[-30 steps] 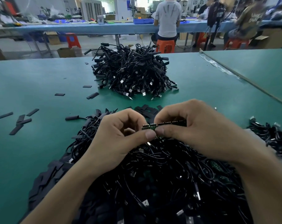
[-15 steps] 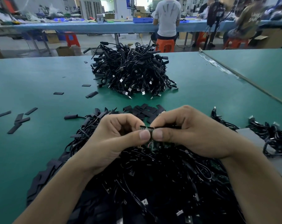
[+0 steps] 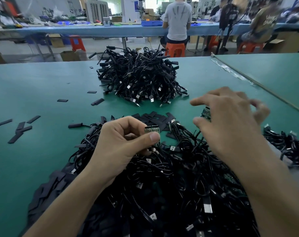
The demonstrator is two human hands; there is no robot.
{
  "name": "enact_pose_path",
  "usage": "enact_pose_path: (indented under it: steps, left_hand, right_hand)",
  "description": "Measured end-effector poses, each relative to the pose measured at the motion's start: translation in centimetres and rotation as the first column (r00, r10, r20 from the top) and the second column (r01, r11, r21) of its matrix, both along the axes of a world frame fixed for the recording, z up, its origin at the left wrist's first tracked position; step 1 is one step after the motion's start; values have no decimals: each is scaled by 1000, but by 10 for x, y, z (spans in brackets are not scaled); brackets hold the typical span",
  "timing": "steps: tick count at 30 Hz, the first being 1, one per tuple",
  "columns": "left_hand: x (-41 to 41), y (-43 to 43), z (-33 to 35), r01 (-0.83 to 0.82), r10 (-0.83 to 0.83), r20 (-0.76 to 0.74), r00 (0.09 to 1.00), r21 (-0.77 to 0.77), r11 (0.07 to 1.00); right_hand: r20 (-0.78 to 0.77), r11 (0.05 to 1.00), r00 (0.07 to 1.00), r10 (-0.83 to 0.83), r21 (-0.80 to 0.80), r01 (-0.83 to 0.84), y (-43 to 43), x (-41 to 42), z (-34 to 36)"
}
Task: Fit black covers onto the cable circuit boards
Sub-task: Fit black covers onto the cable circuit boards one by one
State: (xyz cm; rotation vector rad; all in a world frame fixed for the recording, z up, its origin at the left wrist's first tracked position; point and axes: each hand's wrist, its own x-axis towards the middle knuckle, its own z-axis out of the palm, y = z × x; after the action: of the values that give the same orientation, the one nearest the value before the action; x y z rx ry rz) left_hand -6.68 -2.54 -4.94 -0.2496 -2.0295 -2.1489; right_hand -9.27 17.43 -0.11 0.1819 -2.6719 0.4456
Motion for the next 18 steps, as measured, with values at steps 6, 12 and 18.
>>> enact_pose_path:
  steps: [6, 12, 18]
  left_hand:
    - [0, -1, 1, 61, -58, -95, 994, 35, 998]
    - [-2, -3, -2, 96, -86, -79, 993, 127, 987]
    - [-3, -7, -4, 89, -84, -38, 996, 184, 979]
  right_hand:
    - [117, 710, 799, 590, -545, -445, -24, 13, 2]
    - [130, 401, 695, 707, -883, -244, -35, 7, -12]
    - [31, 125, 643, 766, -987, -101, -52, 8, -30]
